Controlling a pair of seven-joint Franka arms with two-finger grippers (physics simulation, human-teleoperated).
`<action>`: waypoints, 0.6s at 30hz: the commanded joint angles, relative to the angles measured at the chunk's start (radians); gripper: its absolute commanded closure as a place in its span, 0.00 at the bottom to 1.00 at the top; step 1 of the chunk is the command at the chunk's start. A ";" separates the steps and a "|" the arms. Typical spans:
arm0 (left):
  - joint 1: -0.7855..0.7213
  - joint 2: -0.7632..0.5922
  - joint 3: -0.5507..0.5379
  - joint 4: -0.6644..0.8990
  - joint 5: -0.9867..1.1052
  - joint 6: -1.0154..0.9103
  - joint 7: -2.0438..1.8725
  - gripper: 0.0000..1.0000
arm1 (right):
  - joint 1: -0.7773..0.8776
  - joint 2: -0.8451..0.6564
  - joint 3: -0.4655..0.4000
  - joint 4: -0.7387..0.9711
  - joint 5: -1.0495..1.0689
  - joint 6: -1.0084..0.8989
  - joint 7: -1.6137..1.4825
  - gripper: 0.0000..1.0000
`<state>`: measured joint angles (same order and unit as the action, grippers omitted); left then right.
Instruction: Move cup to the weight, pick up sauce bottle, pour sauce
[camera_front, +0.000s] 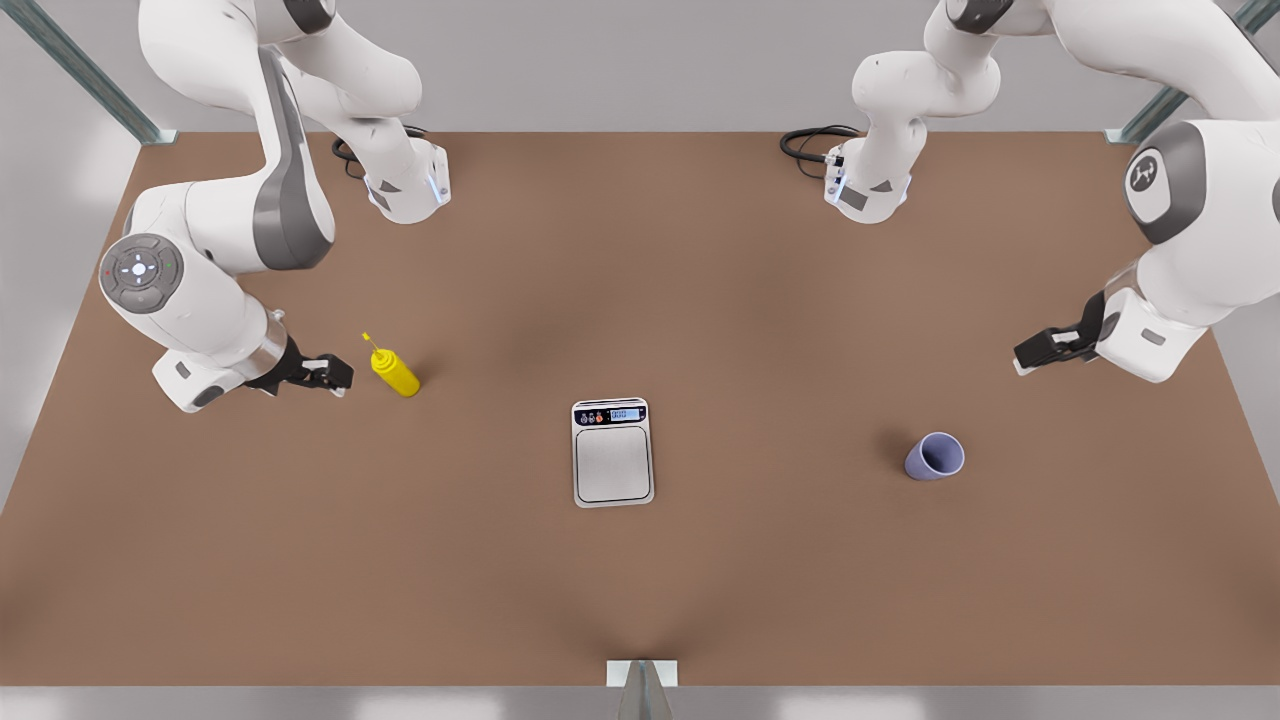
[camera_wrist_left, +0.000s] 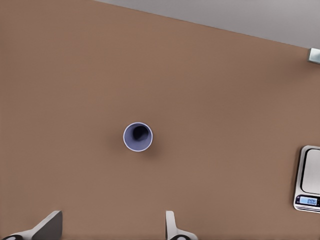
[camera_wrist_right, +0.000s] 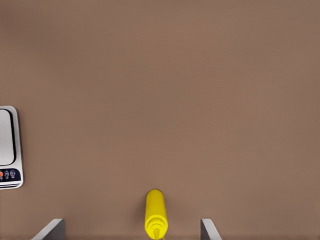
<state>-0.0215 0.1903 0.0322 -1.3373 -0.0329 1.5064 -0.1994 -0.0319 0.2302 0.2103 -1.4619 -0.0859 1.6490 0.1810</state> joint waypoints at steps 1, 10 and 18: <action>0.000 0.000 0.000 0.000 -0.001 0.000 0.000 0.00 | 0.000 0.001 0.000 0.000 0.000 0.000 0.000 0.00; 0.055 0.170 0.000 -0.414 0.001 0.595 0.023 0.00 | -0.017 -0.009 -0.003 0.202 0.163 -0.437 -0.327 0.00; 0.077 0.227 -0.011 -0.557 0.002 0.802 0.021 0.00 | -0.588 -0.080 0.003 -0.247 0.721 -0.252 -1.586 0.00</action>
<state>0.0552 0.4198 0.0215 -1.8945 -0.0317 2.3164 -0.1779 -0.6680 0.1531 0.2122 -1.7657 0.6739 1.4207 -1.4943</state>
